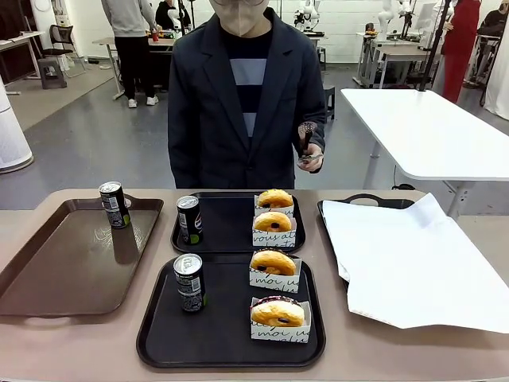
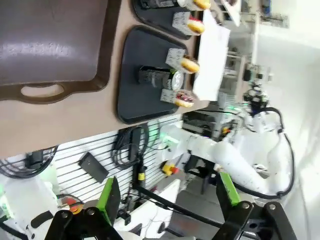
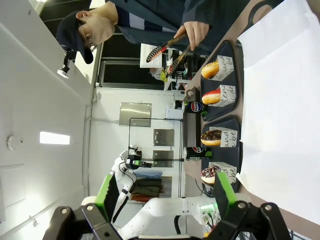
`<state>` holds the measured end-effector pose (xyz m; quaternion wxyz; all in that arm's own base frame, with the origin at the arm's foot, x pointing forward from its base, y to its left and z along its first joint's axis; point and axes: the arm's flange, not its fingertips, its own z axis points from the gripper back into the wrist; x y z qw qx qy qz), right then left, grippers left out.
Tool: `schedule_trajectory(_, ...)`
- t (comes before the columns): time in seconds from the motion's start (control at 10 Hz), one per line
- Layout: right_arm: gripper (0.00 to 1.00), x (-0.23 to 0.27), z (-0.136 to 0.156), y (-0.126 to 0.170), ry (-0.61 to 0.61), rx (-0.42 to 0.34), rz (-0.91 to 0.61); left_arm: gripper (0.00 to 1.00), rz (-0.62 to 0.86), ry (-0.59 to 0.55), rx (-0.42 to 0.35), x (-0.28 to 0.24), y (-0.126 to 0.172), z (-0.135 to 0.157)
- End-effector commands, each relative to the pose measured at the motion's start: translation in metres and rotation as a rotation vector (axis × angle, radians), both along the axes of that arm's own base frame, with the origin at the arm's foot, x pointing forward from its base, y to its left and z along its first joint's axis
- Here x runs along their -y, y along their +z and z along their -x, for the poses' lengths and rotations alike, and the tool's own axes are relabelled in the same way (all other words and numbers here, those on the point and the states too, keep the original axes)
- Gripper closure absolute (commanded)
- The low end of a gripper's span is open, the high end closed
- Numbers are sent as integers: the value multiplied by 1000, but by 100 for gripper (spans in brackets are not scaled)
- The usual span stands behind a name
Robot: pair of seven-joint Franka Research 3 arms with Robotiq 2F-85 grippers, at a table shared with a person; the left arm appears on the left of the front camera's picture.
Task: Set up donuts and drinks on trays.
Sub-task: Pick up one Pepsi coke from the Handle tray and place it on the Flat Tray without a Pepsi coke.
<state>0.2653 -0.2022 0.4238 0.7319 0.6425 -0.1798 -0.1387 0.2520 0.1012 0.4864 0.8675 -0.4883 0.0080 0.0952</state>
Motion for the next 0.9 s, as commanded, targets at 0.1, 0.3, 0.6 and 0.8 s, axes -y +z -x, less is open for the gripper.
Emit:
schedule_trajectory(0.1, 0, 0, -2, 0, -5, 30, -13, 0, 247, 4, 57, -41, -41, -11)
schedule_trajectory(0.3, 0, 0, -2, 0, -5, 30, -13, 0, 286, 38, 63, -58, -61, -9)
schedule_trajectory(0.6, 0, 0, -2, 0, -5, 30, -13, 0, 256, 48, 45, -56, -69, -6)
schedule_trajectory(0.8, 0, 0, -2, 0, -5, 30, -13, 0, 256, 48, 45, -56, -69, -6)
